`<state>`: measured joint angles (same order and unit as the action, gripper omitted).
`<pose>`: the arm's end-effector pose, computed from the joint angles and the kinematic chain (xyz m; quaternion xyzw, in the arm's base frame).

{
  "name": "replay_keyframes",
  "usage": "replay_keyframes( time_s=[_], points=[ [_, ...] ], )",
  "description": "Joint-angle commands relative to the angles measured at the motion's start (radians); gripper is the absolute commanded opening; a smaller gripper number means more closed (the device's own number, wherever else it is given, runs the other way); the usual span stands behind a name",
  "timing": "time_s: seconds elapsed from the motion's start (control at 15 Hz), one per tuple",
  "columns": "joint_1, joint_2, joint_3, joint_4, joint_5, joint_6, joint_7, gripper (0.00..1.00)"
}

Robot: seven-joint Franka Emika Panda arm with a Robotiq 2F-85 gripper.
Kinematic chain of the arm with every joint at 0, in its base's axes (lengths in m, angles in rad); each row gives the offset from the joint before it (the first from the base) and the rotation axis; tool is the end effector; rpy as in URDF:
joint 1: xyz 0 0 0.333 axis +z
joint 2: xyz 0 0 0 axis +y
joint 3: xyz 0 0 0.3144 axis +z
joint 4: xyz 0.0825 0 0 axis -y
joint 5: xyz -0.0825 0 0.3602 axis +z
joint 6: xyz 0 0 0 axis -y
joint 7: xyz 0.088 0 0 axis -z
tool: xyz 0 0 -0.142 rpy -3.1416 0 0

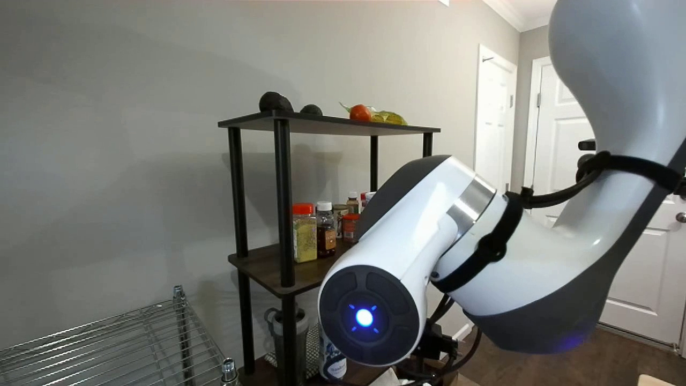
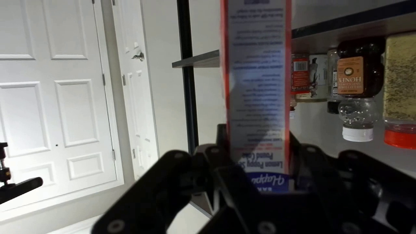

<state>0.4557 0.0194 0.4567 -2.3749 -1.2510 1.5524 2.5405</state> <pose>0.3642 0.2478 0.3440 0.6772 -0.3818 0.5804 0.2425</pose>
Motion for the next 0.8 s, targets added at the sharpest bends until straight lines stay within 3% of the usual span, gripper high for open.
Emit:
replay_keyframes(
  time_s=[0.0, 0.73],
  points=[
    [0.017, -0.066, 0.016, -0.026, 0.046, -0.032, -0.008, 0.13],
    [0.032, -0.143, 0.035, -0.012, 0.097, -0.089, -0.051, 0.13]
  ],
)
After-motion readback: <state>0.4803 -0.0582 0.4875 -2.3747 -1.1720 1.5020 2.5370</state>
